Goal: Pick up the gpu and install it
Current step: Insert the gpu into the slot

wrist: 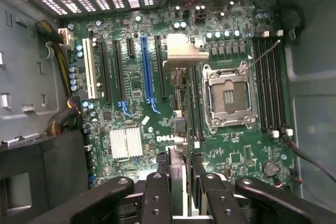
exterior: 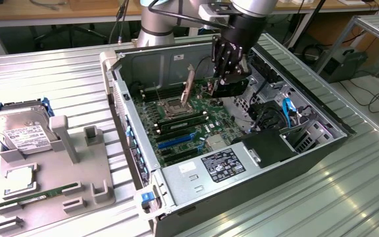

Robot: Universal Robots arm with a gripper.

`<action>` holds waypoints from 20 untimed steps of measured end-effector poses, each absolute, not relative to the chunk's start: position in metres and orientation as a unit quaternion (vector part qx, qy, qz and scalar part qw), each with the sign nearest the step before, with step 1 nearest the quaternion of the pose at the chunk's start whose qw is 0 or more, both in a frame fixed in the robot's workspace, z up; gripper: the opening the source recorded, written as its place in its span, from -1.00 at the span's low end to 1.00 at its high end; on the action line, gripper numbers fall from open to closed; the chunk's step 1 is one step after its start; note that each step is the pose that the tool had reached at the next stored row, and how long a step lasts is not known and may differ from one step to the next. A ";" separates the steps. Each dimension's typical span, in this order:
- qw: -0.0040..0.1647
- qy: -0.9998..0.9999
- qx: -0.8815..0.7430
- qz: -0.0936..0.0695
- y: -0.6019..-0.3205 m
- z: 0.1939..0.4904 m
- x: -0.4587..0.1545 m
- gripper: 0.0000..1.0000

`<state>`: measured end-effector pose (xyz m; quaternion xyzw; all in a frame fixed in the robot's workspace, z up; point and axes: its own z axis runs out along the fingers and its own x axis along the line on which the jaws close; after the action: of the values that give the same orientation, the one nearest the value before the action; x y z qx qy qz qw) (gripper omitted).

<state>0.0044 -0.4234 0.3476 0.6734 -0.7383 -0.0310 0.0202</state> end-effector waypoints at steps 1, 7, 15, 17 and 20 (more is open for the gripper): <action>0.018 -0.733 0.679 -0.034 -0.423 0.348 0.004 -0.46; 0.018 -0.694 0.719 -0.035 -0.423 0.347 0.004 -0.46; 0.007 -0.689 0.724 -0.024 -0.423 0.347 0.004 -0.46; -0.001 -0.689 0.724 -0.015 -0.423 0.347 0.004 -0.46; -0.002 -0.689 0.724 -0.014 -0.423 0.347 0.004 -0.46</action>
<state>0.0043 -0.4234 0.3468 0.7243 -0.6893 -0.0142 -0.0017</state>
